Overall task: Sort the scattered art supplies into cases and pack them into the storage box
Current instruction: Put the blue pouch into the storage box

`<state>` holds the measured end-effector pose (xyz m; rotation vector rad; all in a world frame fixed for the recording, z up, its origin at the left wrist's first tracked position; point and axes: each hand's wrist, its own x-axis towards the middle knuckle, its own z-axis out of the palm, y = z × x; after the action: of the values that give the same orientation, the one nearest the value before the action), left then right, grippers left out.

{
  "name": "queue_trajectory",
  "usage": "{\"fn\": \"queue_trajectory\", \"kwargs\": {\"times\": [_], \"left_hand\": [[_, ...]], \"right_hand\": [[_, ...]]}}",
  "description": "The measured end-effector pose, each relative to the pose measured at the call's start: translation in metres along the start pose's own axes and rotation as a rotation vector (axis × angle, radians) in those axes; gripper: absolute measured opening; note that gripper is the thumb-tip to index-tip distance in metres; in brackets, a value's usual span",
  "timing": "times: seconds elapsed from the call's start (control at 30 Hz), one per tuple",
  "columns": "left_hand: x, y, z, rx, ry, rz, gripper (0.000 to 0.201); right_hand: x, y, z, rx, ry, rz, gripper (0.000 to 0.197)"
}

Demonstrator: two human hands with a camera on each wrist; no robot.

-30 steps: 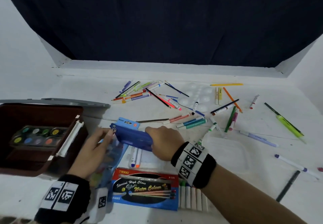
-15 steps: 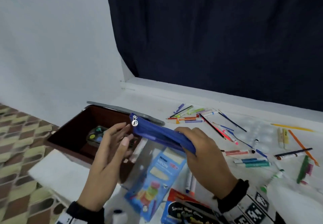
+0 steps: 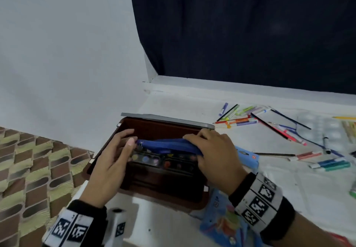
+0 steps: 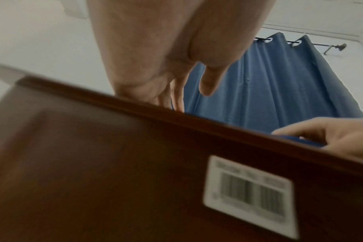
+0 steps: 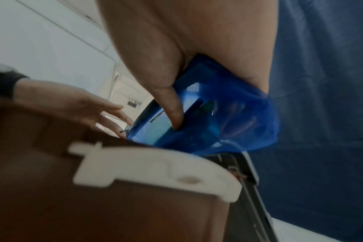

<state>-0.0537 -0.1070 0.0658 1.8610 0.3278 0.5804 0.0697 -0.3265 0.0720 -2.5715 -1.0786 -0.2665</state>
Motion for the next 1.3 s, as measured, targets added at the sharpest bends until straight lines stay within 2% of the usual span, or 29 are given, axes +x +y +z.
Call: {"fn": "queue_trajectory", "kwargs": {"times": [0.1,0.2,0.3,0.37,0.47,0.53,0.77,0.93,1.03,1.17,1.3], "left_hand": [[0.015,-0.009,-0.001,0.031,-0.048,0.008,0.037],[0.021,-0.020,0.001,0.135,-0.039,0.061,0.036],[0.022,-0.024,0.001,0.137,-0.054,0.076,0.030],[0.020,-0.026,0.001,0.202,-0.091,0.123,0.030],[0.017,-0.025,0.006,0.370,-0.238,0.163,0.037],[0.016,-0.023,0.009,0.485,-0.306,0.159,0.040],[0.012,-0.016,0.008,0.487,-0.245,0.171,0.032],[0.009,-0.014,0.009,0.603,-0.292,0.149,0.032],[0.008,-0.011,0.010,0.657,-0.337,0.145,0.030],[0.012,-0.010,0.012,0.647,-0.405,0.084,0.034],[0.010,-0.009,0.012,0.644,-0.358,0.101,0.031]], "right_hand": [[0.011,-0.007,0.019,-0.083,0.043,-0.009,0.050],[0.020,-0.012,0.031,-0.161,0.051,0.014,0.052],[0.025,-0.015,0.040,-0.232,-0.030,0.003,0.059],[0.025,-0.014,0.045,-0.252,-0.138,-0.049,0.065],[0.024,-0.014,0.051,-0.266,-0.317,-0.088,0.064],[0.024,-0.014,0.054,-0.274,-0.369,-0.075,0.063],[0.025,-0.017,0.054,-0.374,-0.433,-0.044,0.068],[0.025,-0.022,0.047,-0.292,-0.402,0.007,0.069],[0.024,-0.022,0.046,-0.337,-0.398,-0.008,0.067],[0.028,-0.023,0.045,-0.341,-0.369,0.055,0.069],[0.027,-0.022,0.042,-0.250,-0.312,0.025,0.062]]}}
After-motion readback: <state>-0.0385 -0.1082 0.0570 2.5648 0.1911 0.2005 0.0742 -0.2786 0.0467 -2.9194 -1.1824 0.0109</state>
